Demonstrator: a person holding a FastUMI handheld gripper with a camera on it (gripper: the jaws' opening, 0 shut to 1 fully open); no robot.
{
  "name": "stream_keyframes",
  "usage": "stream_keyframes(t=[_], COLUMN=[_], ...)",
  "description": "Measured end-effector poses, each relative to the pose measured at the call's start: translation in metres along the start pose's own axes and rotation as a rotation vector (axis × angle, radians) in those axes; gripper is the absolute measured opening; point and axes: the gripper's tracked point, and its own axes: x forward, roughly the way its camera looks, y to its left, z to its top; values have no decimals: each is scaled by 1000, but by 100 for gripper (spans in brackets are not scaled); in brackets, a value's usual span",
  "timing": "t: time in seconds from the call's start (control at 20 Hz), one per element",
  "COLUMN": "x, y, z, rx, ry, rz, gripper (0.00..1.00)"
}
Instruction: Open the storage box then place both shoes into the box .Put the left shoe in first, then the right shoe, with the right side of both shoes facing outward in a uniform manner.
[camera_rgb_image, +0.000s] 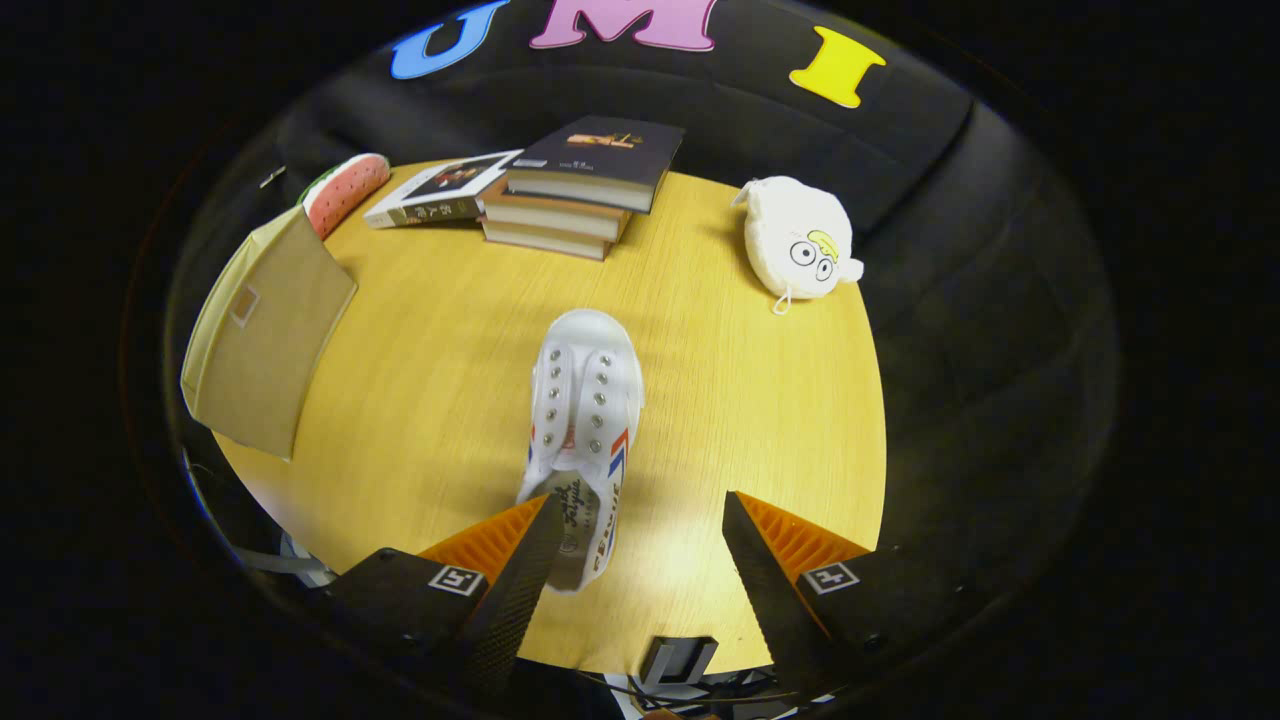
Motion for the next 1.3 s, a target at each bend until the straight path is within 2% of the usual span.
stream_keyframes(t=[0.25,0.5,0.65,0.75,0.8,0.85,0.9,0.95,1.05,1.1,1.15,1.2,1.3], x=[43,67,75,80,81,84,85,85,95,85,87,85,84], y=[-3,7,20,34,43,45,44,43,37,23,11,10,10], z=[-4,14,25,29,31,33,34,33,27,29,29,32,30], rx=[-49,-23,18,90,141,187,216,236,280,307,344,366,383], ry=[11,-45,-116,-125,-118,-108,-100,-93,-76,-74,-85,-98,-80], rz=[2,30,89,161,208,210,213,214,190,155,108,104,112], gripper=[99,99,99,98,95,91,78,78,67,53,34,14,9])
